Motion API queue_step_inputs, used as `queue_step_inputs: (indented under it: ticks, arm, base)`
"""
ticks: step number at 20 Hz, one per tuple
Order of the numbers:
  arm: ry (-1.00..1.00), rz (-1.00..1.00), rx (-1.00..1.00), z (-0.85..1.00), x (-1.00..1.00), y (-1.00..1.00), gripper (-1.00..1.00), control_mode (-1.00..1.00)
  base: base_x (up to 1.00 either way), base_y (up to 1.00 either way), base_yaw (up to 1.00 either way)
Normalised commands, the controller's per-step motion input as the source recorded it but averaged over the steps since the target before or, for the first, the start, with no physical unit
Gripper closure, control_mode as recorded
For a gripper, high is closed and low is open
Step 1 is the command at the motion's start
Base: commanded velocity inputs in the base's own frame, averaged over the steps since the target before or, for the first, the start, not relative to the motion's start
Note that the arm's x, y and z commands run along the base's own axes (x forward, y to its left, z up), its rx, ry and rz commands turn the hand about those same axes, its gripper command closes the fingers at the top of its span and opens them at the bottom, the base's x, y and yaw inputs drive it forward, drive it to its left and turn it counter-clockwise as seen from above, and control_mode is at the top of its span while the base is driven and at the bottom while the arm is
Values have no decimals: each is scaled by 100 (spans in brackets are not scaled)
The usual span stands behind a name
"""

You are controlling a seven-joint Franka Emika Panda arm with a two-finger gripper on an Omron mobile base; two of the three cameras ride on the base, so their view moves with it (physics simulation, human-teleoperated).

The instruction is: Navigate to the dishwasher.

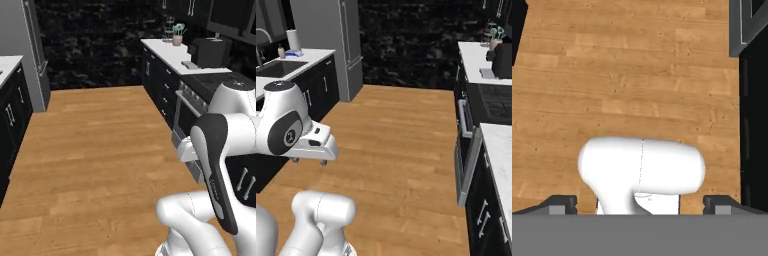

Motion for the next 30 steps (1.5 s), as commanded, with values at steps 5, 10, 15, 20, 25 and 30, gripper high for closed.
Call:
queue_step_inputs:
  ticks: [5,10,15,20,25,30]
  arm:
    - [0,0,0,0,0,0,-100,100]
    - [0,0,0,0,0,0,-100,100]
    - [0,0,0,0,0,0,-100,100]
    - [0,0,0,0,0,0,-100,100]
    - [0,0,0,0,0,0,-100,100]
    - [0,0,0,0,0,0,-100,100]
  base:
    - [100,26,0]
    - [100,26,10]
    - [100,41,32]
    - [100,33,48]
    - [92,0,73]
    - [58,0,86]
